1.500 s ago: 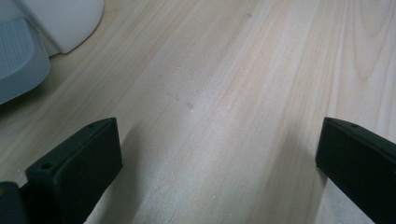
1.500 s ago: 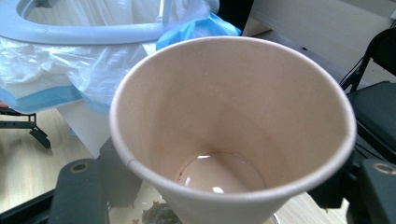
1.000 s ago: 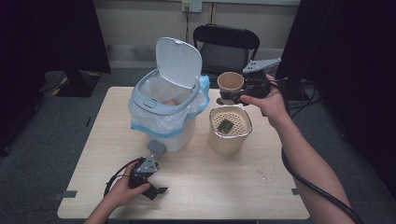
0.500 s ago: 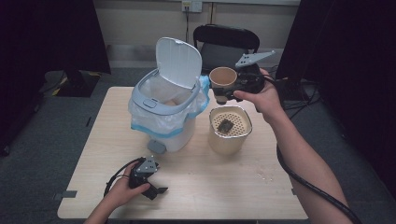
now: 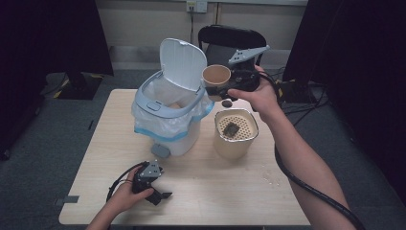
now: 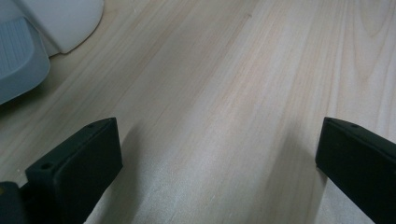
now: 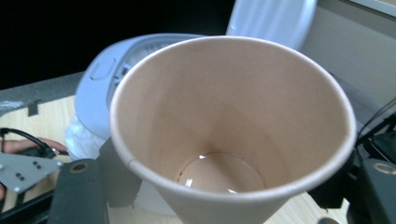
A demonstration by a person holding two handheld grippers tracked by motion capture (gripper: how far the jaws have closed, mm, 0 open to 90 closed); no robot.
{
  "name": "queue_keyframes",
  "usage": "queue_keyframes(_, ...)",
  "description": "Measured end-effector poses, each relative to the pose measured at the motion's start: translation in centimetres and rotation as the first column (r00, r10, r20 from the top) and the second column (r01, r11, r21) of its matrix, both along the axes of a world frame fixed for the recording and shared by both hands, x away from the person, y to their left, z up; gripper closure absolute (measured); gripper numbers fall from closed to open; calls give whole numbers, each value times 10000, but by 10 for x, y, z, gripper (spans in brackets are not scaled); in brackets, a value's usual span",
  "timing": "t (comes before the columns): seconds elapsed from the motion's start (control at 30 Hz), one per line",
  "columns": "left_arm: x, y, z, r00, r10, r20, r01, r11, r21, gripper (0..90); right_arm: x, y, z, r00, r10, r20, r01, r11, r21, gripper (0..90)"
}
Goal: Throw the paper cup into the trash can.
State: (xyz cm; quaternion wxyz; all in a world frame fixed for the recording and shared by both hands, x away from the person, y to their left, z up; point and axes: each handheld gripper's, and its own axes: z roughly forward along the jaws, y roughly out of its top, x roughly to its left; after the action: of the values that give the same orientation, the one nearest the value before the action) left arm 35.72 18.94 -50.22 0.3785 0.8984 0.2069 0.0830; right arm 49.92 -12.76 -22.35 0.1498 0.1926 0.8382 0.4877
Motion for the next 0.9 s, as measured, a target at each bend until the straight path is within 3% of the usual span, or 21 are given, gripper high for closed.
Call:
queue_keyframes(0.6,0,0,0,10000,-3,-27,3,10000,-19,0,-1,50,-1,9974,716,-53,-716,9974,92,269)
queue_keyframes(0.9,0,0,0,10000,25,-35,-25,10000,-55,0,8,68,-4,9972,751,-33,-751,9972,-1,267)
